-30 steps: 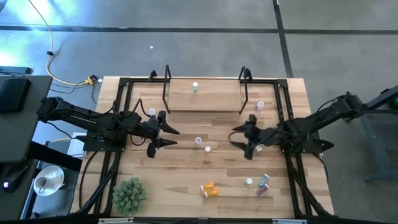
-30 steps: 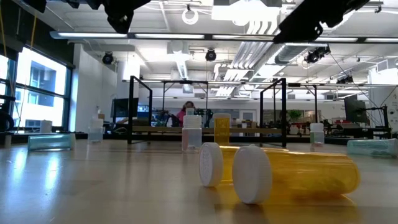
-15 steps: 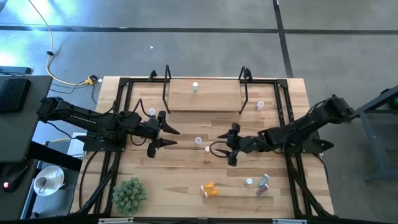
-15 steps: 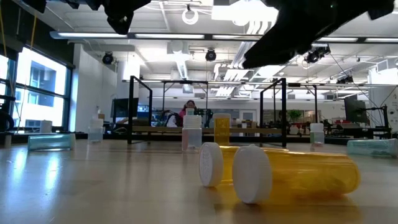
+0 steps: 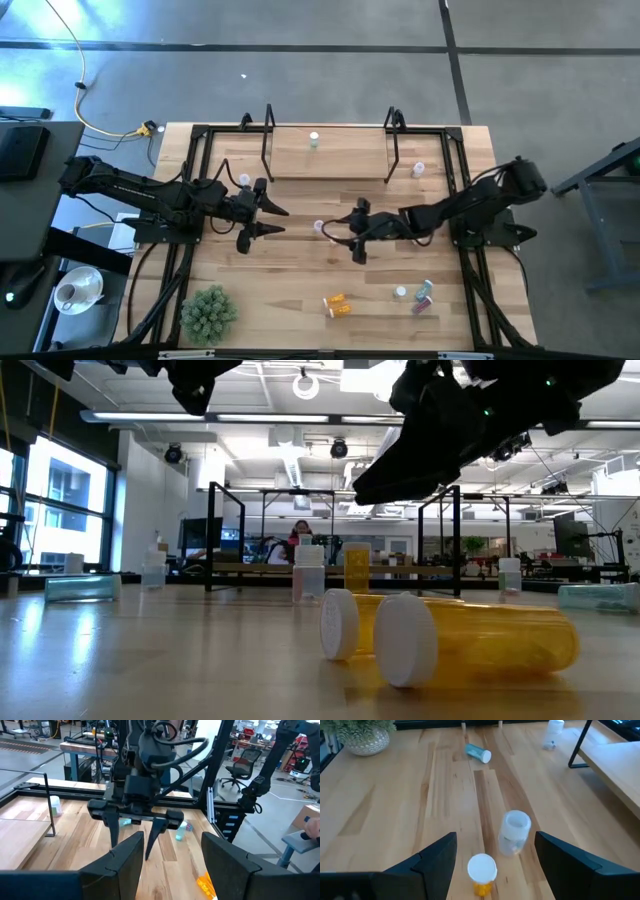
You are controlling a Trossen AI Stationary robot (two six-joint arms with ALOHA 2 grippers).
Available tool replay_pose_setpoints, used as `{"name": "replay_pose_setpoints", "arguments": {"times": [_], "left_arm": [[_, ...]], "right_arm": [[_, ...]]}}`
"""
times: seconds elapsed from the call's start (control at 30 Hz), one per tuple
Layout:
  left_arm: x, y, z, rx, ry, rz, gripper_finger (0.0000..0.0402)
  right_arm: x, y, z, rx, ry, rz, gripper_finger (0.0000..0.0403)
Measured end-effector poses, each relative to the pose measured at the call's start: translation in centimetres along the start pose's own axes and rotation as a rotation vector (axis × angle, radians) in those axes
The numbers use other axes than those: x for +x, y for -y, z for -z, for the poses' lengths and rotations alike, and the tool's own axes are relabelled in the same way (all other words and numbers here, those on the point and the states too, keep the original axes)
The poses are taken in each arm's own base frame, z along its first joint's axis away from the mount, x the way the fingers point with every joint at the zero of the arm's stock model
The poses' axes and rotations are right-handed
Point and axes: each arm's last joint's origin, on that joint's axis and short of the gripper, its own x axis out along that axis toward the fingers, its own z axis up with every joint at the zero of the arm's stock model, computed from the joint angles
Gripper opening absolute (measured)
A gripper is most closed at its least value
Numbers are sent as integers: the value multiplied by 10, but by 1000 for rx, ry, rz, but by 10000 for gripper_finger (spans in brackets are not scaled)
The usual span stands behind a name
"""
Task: Pick and place medicine bottles onto shelf by color
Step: Put the top orange pill bottle on the shelf
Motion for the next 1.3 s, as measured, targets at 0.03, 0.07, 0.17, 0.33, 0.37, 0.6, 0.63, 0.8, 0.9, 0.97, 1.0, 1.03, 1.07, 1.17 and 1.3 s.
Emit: {"name": "replay_pose_setpoints", "arguments": {"times": [0.03,0.07,0.17,0.33,0.37,0.6,0.63,0.8,0.9,0.97,1.0,1.03,1.07,1.17,1.3], "left_arm": [[0,0,0,0,-1,0,188],[0,0,0,0,-1,0,188],[0,0,0,-1,-3,0,188],[0,0,1,-1,-7,-1,188],[0,0,1,-1,-8,-1,188],[0,0,1,0,-11,-2,188],[0,0,1,0,-11,-2,188],[0,0,1,0,-14,-2,188],[0,0,1,-2,-14,-2,188],[0,0,1,-1,-14,-2,188],[0,0,1,-2,-14,-2,188],[0,0,1,-2,-14,-2,188],[0,0,1,-2,-14,-2,188],[0,0,1,-1,-14,-2,188],[0,0,1,-1,-14,-2,188]], "right_arm": [[2,-1,-4,1,0,0,259],[3,-2,-8,-1,-4,1,259],[8,-6,-22,-39,-46,8,259],[16,-10,-34,-95,-160,29,259],[18,-10,-34,-102,-185,33,259],[31,-12,-21,-89,-278,2,259],[32,-13,-19,-88,-285,2,259],[36,-12,-12,-97,-318,12,259],[38,-12,-9,-92,-332,18,259],[39,-12,-7,-85,-339,22,259],[40,-12,-6,-85,-344,23,259],[40,-12,-6,-86,-346,23,259],[41,-12,-5,-87,-349,24,259],[40,-12,-5,-80,-353,26,259],[40,-12,-4,-80,-360,28,259]]}}
